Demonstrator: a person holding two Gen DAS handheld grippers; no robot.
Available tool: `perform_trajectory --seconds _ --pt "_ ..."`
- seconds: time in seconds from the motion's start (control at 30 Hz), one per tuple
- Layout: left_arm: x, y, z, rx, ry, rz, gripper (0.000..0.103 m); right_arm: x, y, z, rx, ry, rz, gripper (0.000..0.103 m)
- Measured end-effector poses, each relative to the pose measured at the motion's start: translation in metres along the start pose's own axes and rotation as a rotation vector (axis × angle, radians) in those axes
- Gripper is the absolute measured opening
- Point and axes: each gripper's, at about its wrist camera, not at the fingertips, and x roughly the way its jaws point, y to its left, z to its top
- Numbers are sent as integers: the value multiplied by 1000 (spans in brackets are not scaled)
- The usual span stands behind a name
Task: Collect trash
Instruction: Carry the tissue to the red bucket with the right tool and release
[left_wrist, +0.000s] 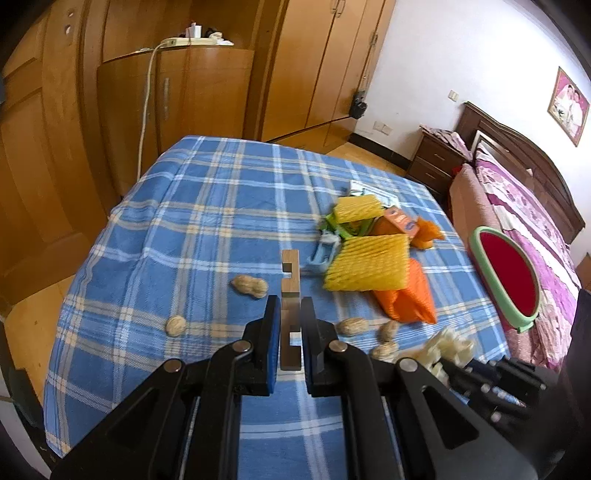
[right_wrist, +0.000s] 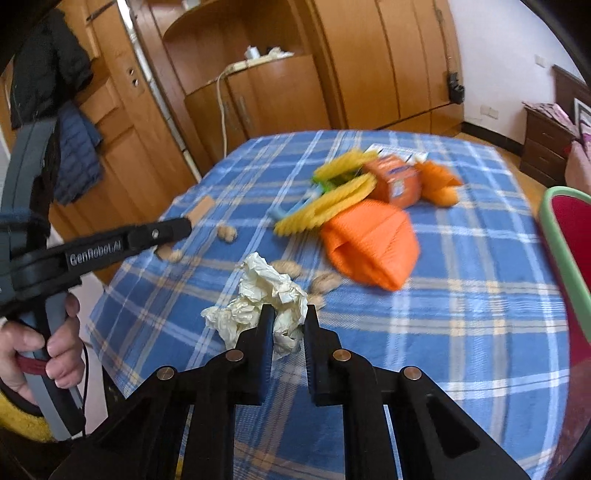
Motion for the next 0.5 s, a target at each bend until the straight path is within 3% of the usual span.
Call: perform_trajectory --seconds 0.5 --pt "0 -69 26 123 19 -133 10 -69 -61 27 102 -146 -184 15"
